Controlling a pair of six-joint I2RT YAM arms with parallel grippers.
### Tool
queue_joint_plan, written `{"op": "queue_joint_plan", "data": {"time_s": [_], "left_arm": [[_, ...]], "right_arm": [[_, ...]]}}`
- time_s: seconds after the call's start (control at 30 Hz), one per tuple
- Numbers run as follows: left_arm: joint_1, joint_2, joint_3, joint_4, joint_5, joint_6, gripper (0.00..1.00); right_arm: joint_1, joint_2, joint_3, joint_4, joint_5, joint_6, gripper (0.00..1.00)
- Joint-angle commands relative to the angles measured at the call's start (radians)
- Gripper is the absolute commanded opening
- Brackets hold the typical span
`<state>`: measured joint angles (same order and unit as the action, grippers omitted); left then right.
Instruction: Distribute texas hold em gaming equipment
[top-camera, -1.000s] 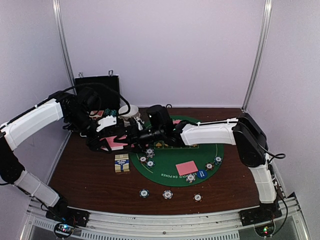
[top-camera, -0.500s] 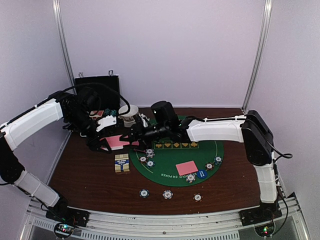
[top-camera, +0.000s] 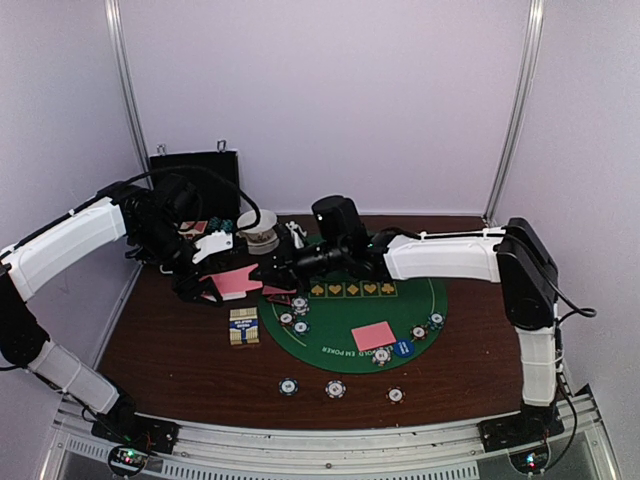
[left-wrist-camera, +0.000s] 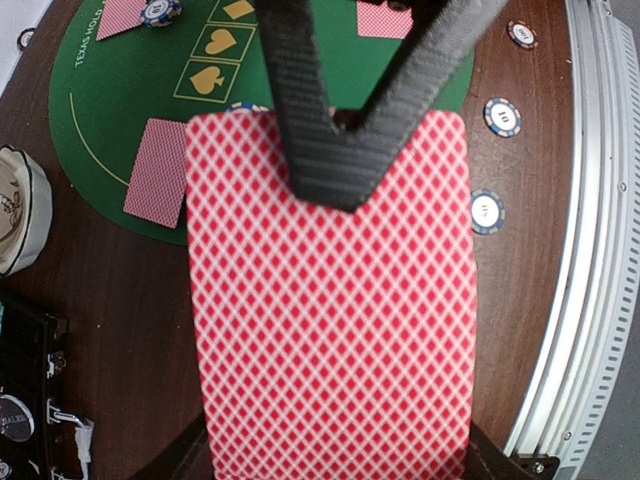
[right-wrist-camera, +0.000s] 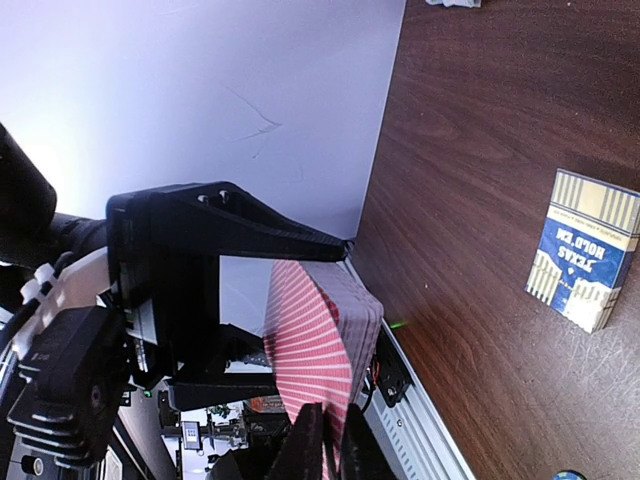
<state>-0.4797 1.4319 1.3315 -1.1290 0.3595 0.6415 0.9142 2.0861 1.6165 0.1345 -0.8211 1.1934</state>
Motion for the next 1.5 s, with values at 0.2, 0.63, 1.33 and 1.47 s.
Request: {"op": "queue_joint_plan", "data": {"time_s": [0.2,0.63,1.33,1.47], "left_arm": [[0.000,-0.013,0.015,0.023,-0.005,0.009,0.00],[0.000,-0.017,0.008,0.023,-0.025,0.016,0.00],[0.000,-0.032,-0.001,0.023,-0.026,0.019,0.00],[0.000,-0.030,-0.002,0.023,-0.021,0.018,0.00]], "right_arm": [[-0.067,-0.087,-0.058,0.028,-0.029,0.012,0.00],[-0.164,-0.076,-0.083,0.055,-0.059,0.020,0.00],[-0.204,0.317,0.306,-0.276,0.068,-0.196,0.00],[-0.204,0.391,0.385,-0.308,0.083,-0.212,0.00]]}}
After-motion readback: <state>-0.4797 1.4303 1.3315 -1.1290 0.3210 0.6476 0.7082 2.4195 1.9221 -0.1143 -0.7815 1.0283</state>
